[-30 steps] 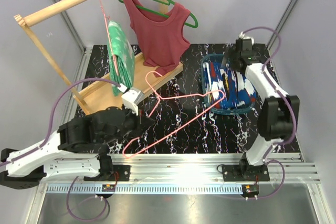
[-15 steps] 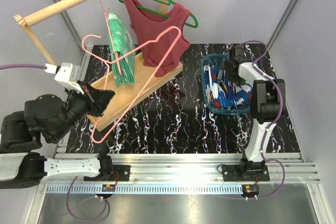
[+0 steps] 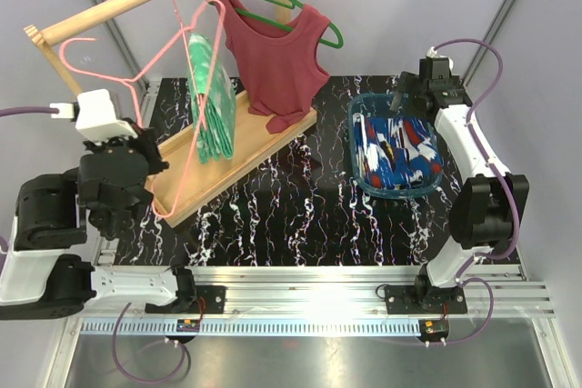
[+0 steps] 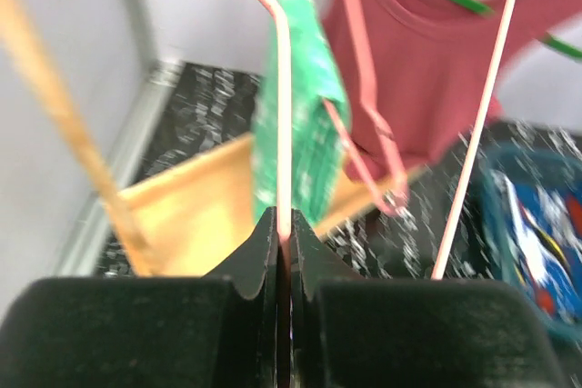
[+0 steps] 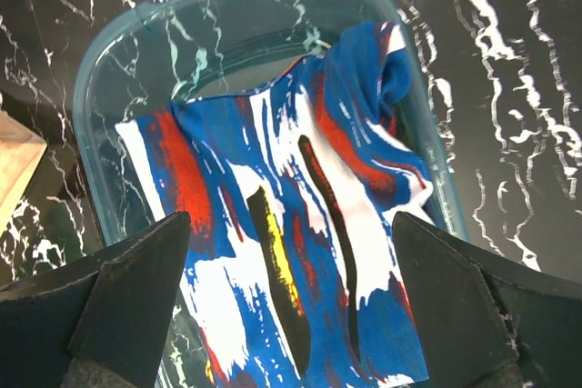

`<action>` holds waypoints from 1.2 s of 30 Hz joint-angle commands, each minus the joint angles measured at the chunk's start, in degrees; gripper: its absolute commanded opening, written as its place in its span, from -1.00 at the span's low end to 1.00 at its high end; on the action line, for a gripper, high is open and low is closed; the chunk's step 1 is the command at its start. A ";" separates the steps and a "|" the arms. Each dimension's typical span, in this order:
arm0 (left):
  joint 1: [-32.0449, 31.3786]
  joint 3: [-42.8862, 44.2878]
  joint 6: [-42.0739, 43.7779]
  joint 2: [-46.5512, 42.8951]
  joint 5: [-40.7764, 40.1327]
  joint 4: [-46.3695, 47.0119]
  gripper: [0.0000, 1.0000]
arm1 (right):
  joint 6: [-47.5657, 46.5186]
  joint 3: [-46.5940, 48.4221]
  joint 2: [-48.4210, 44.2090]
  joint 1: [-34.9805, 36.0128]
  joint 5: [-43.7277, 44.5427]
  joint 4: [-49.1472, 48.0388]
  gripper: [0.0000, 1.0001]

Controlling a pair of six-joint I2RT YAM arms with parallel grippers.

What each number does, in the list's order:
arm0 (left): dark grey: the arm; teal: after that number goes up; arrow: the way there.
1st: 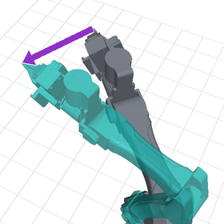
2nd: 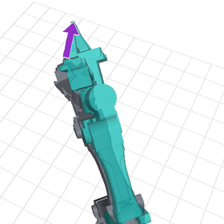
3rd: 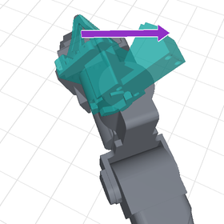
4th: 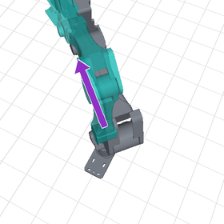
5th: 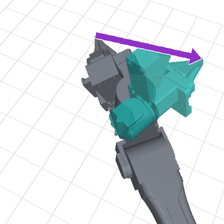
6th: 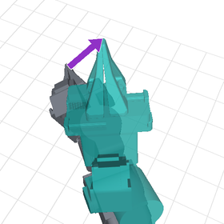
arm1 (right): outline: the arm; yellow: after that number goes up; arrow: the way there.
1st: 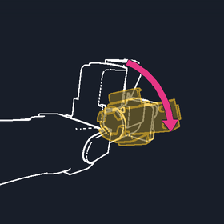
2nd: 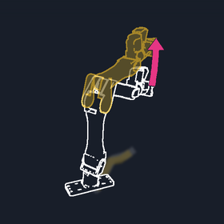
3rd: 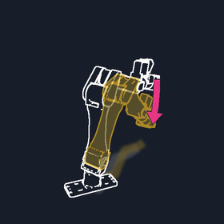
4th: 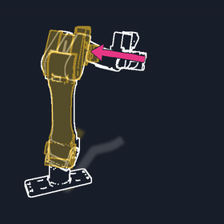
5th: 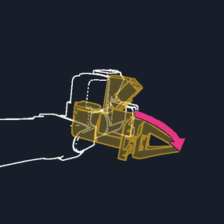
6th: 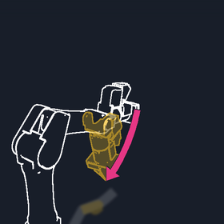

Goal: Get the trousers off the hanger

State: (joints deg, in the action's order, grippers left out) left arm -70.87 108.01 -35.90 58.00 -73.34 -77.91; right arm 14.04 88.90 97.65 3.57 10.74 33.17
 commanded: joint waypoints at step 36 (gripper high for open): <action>26.56 -36.82 35.37 -16.00 -2.78 40.12 -1.00 | 1.42 -0.22 -4.22 0.91 -8.72 0.85 0.99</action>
State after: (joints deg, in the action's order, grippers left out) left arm -46.04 70.02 1.39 38.33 -77.91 -36.58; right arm 15.05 87.09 95.02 3.77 3.33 35.00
